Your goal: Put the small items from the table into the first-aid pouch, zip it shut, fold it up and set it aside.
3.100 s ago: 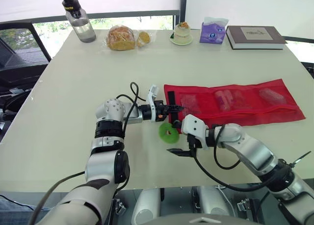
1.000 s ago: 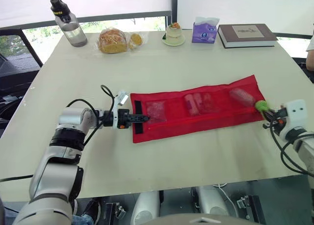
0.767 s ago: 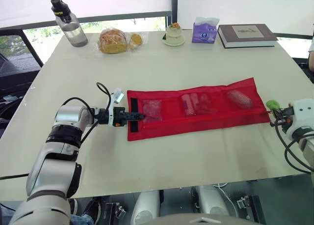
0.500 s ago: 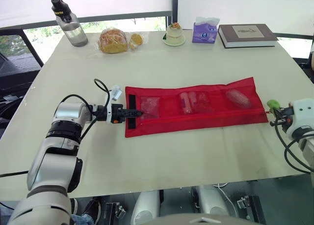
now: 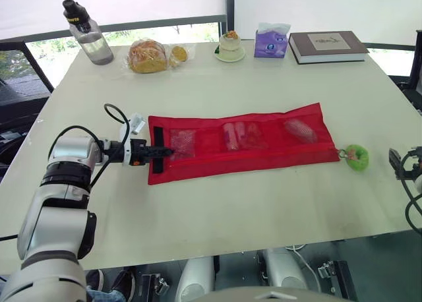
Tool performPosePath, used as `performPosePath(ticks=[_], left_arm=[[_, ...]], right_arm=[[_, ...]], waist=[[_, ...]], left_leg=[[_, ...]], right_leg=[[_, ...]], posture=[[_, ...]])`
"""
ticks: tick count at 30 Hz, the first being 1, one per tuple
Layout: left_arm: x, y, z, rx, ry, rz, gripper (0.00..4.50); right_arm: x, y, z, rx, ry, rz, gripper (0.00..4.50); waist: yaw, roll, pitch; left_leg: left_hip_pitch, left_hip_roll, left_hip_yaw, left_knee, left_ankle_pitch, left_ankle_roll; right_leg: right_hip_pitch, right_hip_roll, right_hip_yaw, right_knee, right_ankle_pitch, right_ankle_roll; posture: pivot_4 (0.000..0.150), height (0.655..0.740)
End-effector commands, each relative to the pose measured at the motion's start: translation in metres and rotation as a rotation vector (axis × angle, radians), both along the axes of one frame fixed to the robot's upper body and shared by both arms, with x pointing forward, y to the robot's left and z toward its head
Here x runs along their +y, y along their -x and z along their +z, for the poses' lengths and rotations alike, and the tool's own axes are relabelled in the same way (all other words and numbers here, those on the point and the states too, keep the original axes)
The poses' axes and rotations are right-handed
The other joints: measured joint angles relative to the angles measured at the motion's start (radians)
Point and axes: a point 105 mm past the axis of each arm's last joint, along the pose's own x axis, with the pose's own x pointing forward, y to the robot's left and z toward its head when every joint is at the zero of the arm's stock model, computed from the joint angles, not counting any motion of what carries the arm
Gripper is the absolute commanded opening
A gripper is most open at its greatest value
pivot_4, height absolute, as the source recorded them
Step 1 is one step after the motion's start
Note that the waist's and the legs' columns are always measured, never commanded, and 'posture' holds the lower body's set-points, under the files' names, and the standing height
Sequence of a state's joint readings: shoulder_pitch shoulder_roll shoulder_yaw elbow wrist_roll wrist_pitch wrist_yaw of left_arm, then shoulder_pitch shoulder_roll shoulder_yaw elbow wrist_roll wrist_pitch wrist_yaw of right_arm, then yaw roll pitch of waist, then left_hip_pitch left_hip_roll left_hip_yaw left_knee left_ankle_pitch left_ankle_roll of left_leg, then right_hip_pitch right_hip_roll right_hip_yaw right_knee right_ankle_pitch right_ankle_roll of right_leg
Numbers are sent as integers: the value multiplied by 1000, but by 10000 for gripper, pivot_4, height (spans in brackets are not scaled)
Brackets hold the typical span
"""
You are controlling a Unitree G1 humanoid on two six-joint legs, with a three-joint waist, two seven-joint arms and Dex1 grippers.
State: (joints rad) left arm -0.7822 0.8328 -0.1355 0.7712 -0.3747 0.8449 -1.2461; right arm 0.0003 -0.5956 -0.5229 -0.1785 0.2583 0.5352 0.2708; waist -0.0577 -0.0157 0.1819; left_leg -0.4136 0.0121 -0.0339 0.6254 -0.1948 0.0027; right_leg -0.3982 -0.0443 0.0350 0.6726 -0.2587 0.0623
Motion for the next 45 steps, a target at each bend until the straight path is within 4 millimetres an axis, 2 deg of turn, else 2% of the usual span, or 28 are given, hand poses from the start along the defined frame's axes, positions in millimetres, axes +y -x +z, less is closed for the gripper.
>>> performPosePath(ticks=[1, 4, 6, 11, 12, 14, 19, 22, 26, 31, 35, 40, 45], left_arm=[[34, 11, -17, 74, -119, 112, 0], [36, 9, -14, 42, -128, 110, 9986], [40, 9, -10, 30, -127, 128, 19672], [50, 18, 3, -1, -133, 144, 43229], [52, 20, 6, -12, -136, 142, 44442], [51, 25, 17, -69, -121, 97, 44442], [34, 34, 40, -216, -92, -29, 44442], [-2, 43, 55, -364, -130, -211, 44442], [-48, 48, 81, -540, -83, -356, 44442], [-85, 54, 98, -679, -74, -493, 44442], [-101, 63, 111, -741, -31, -568, 44442], [-118, 70, 117, -782, -32, -640, 44442], [-131, 78, 123, -810, -2, -695, 44442]], right_arm=[[29, -2, 16, -100, -129, 146, 44411], [61, 3, 14, -94, -280, 288, 45000], [77, 9, 12, -75, -352, 362, 45000], [92, 24, 11, -45, -446, 438, 45000], [94, 26, 10, -39, -461, 446, 45000], [99, 30, 6, -17, -488, 460, 45000], [102, 34, -5, 29, -505, 430, 45000], [102, 33, -16, 55, -559, 379, 45000], [109, 27, -25, 101, -576, 362, 45000], [105, 14, -33, 120, -566, 290, 45000], [104, 6, -35, 125, -570, 257, 45000], [117, -3, -39, 130, -580, 296, 45000], [135, -12, -36, 90, -682, 339, 45000]], waist=[[0, 0, 0], [1, 2, -1], [5, 3, -2], [6, 3, -2], [6, 3, -2], [6, 3, -2], [20, 2, -1], [27, -1, 0], [46, -2, 0], [43, -2, 0], [41, -2, 0], [39, -2, 0], [31, -3, 0]], left_leg=[[0, 0, 0, 0, 0, 0], [0, 1, 0, 0, 0, 0], [0, 1, 0, 0, 0, 0], [0, 2, 0, 0, 0, 0], [0, 4, 1, 0, 0, 0], [0, 6, 2, -1, 0, 0], [-2, 6, 3, -1, 0, 0], [-3, 6, 2, 0, 0, 0], [-5, 6, 2, 0, 0, 0], [-6, 6, 7, 0, 0, 0], [-7, 5, 8, 0, 0, 0], [-8, 5, 6, 1, 0, 0], [-8, 10, 5, 4, 0, 0]], right_leg=[[0, 0, 0, 0, 0, 0], [0, 1, 0, 0, 0, 0], [0, 1, 0, 0, 1, -1], [0, 1, 1, 0, 1, -2], [0, 1, 1, 0, 1, -3], [-2, 1, 2, 0, 1, -4], [-4, -1, 4, -1, 0, -6], [-4, -2, 4, -2, 0, -7], [-4, -6, 4, -6, 1, -9], [-3, -3, 4, -9, 3, -8], [-4, 0, 4, -9, 4, -6], [-4, 4, 5, -9, 4, -6], [-3, 11, 9, -9, 3, -5]], posture=[[1500, 7332], [1500, 7332], [1500, 7332], [1500, 7332], [1500, 7332], [1500, 7332], [1500, 7332], [1500, 7332], [1500, 7332], [1500, 7332], [1500, 7332], [1500, 7332], [1500, 7332]])
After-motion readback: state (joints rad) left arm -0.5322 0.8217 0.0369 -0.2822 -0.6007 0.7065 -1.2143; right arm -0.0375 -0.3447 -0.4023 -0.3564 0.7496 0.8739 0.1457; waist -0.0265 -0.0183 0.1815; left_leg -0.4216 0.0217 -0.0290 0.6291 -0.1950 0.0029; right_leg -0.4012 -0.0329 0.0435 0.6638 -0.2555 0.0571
